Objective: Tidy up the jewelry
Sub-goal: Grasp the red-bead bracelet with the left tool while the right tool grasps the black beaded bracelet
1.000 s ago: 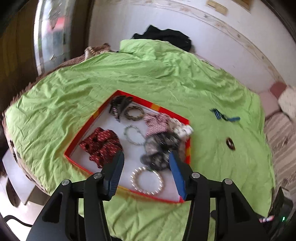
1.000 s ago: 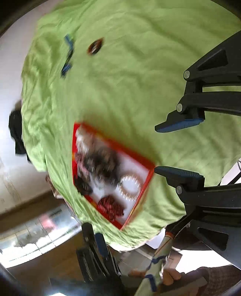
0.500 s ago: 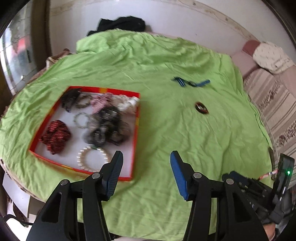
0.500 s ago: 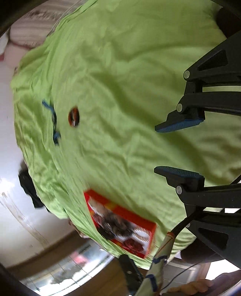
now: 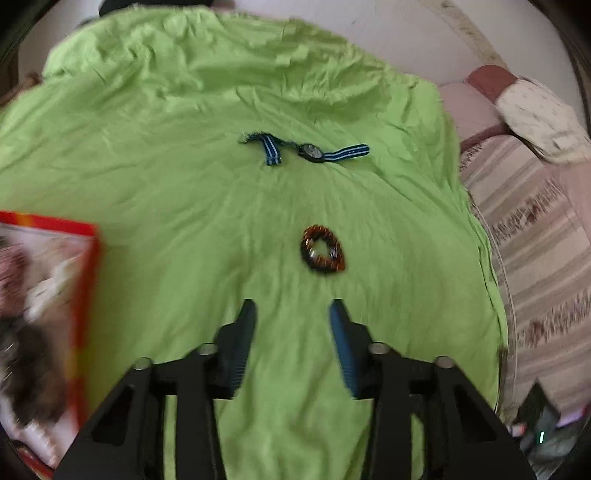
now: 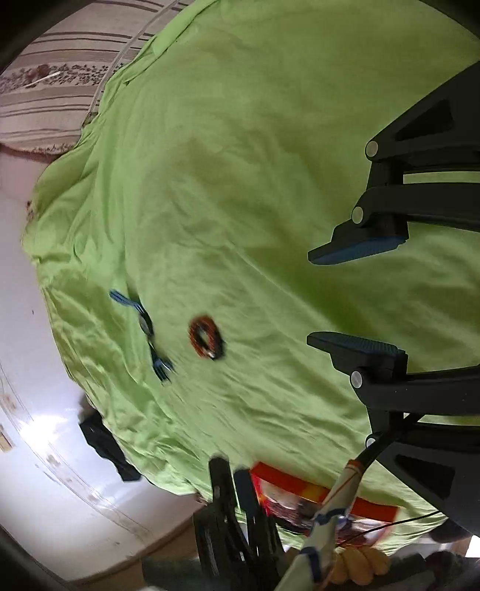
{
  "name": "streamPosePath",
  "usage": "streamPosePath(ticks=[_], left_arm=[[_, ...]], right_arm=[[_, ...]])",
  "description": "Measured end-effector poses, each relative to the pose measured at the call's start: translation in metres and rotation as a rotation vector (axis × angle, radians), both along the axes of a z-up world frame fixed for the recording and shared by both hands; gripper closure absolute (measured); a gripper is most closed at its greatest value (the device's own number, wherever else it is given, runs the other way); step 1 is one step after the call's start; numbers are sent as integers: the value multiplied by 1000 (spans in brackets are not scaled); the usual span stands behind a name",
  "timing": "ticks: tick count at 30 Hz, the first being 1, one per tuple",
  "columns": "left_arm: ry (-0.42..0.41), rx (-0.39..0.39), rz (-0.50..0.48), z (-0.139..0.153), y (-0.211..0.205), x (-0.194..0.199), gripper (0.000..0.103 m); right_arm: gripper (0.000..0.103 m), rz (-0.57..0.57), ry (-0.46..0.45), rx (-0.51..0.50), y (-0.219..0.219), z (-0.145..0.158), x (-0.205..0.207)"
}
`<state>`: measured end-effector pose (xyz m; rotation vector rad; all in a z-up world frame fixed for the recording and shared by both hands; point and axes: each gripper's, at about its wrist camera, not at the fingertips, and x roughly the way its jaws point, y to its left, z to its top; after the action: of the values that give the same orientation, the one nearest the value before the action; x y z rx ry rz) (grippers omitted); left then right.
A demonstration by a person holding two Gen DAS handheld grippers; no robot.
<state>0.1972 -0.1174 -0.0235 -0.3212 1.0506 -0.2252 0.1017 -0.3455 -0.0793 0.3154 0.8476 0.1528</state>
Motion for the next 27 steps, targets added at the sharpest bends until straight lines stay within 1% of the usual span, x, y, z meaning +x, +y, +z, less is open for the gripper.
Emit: streamPosePath(ticks=[3,6,8,11,12,13,14,16,18,20,22,24,27], left_arm=[[39,-39,20,-24,-14,44,68],[54,-63,7,-38,-29,76,68],[68,-58,-13,-49,-40,94,68],[101,-10,-45,-67,-56,111,69],[111,-4,-52,-73,-60,114,83],[119,-1,-50,-76,-61,114,95],[122,-18,-42,-77,-60,114,96],[98,-59,-23,-72,-55,108,96],[83,-70,-30,-64,-51,102,96],[59,-108,-26,-49,-40,89,96],[51,-128,-30,-39,-30,77,96],[37,-126,-35,-32,-19,60,96],[38,-85,-20,-30,5,35,96]], right_arm=[[62,-12,2,21,-10,-9,9],[62,-13,50,81,-19,-24,15],[62,-17,46,101,-21,-24,16],[62,-20,29,105,-22,-23,16],[62,-18,27,107,-21,-23,16],[62,-15,26,104,-20,-22,16],[62,-10,25,97,-19,-22,18],[62,-3,23,85,-16,-22,17],[62,1,26,82,-15,-24,18],[62,2,30,78,-14,-24,17],[62,-1,28,71,-14,-24,16],[62,-3,30,64,-14,-25,16],[62,-1,35,58,-12,-26,16]])
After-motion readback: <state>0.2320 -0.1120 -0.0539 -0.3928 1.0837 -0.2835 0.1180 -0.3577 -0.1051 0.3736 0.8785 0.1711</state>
